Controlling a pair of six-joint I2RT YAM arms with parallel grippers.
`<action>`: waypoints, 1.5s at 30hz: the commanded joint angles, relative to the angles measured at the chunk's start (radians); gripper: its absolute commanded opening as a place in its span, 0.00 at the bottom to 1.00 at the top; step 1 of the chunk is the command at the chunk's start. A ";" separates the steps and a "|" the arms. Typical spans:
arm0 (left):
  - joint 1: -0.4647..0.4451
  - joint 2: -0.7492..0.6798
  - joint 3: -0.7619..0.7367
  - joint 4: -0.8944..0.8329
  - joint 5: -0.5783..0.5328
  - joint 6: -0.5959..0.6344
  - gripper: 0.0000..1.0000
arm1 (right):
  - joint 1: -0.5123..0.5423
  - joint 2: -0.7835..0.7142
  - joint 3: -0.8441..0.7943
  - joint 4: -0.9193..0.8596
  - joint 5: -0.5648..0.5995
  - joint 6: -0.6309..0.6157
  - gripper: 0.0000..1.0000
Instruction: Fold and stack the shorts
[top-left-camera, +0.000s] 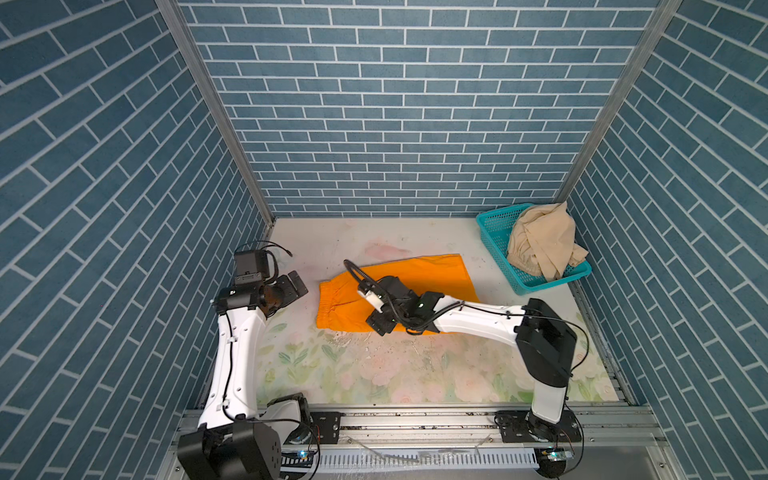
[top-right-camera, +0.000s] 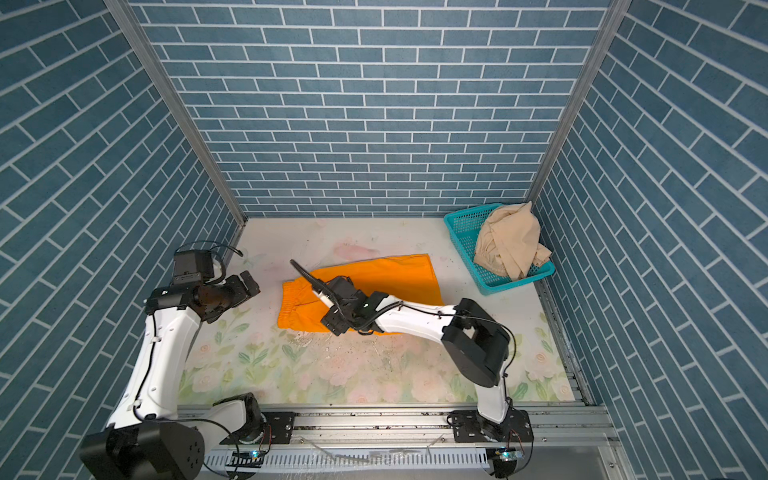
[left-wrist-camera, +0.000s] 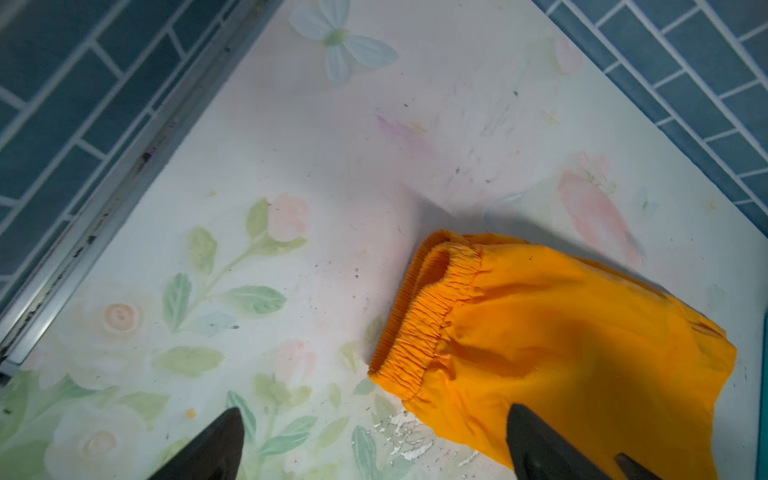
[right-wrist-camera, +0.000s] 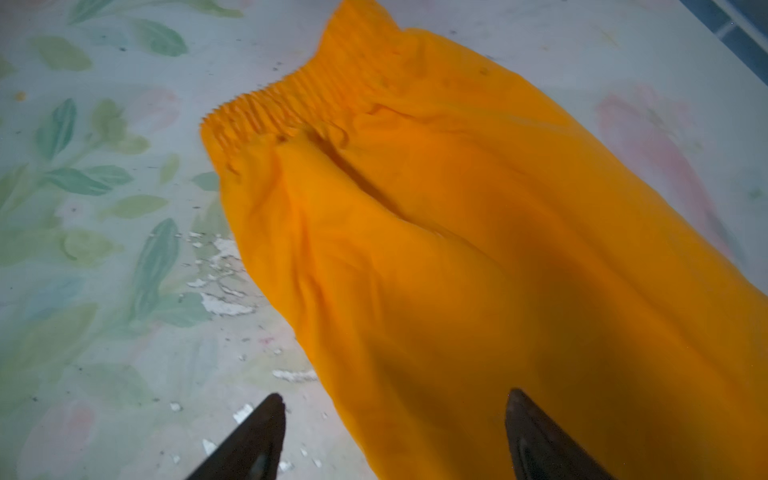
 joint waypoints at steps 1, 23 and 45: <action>0.114 -0.059 -0.022 -0.045 0.012 0.032 1.00 | 0.050 0.104 0.101 0.117 0.012 -0.139 0.85; 0.282 -0.017 -0.122 0.000 0.266 0.067 1.00 | 0.101 0.477 0.419 0.088 0.215 -0.361 0.82; 0.284 0.101 -0.325 0.266 0.532 -0.087 1.00 | 0.037 0.285 0.063 0.496 -0.062 -0.038 0.00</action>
